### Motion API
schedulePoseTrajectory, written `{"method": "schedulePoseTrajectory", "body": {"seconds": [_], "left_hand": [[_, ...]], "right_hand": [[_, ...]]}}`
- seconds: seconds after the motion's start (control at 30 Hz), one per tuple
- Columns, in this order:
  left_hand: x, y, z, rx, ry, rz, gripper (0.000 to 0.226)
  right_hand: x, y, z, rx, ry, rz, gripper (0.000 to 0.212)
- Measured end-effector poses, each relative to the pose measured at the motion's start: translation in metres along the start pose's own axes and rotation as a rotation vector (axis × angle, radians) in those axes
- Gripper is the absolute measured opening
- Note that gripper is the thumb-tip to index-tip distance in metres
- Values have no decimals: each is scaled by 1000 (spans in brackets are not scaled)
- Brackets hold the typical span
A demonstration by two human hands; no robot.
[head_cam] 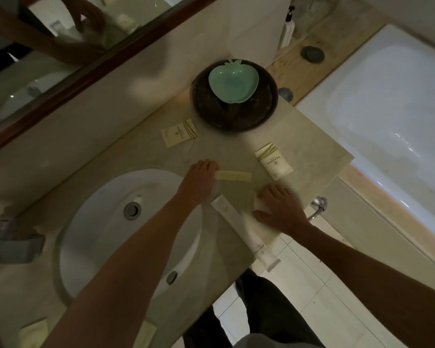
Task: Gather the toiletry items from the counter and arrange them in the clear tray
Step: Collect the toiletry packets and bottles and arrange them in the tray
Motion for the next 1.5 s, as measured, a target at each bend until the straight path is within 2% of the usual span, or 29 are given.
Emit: {"method": "schedulePoseTrajectory", "body": {"seconds": [0.17,0.3,0.37,0.43,0.7,0.9,1.03,1.1,1.2,1.27,1.5], "left_hand": [[-8,-12,41,-65,29,8,31],[-31,-55,125,-161,41,66,42],[-38,-83,183,-228,53,85,41],[-40,-110,251,-287,63,80,40],[-35,-215,539,-648,37,114,49],[-16,-283,709,-902,-5,145,60],[1,-303,745,-930,-4,172,59],[9,-310,749,-935,-68,159,57],[16,-318,750,-920,-67,146,26],[21,-323,750,-946,-42,159,15],[17,-322,759,-1078,61,66,17]], "right_hand": [[-5,-14,-4,36,69,-86,39],[-20,-87,-2,-196,254,-21,29],[-5,-140,-1,-333,271,-28,22],[26,-200,0,-445,218,-101,16],[155,-465,53,-761,-1,-200,23],[223,-588,87,-859,-126,-187,26],[241,-628,97,-879,-167,-162,26],[249,-639,98,-872,-169,-156,27],[261,-647,96,-851,-185,-154,30],[267,-650,97,-844,-190,-160,31],[298,-692,107,-921,-157,-245,25]]}}
Point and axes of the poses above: each hand's wrist, its own z-axis away from the middle knuckle, its own x-axis out of the palm, y = z × x, the point moved 7 cm from there along -z, towards the middle knuckle, and after that the axes turned 10 degrees about -z, right-handed, at the moved point
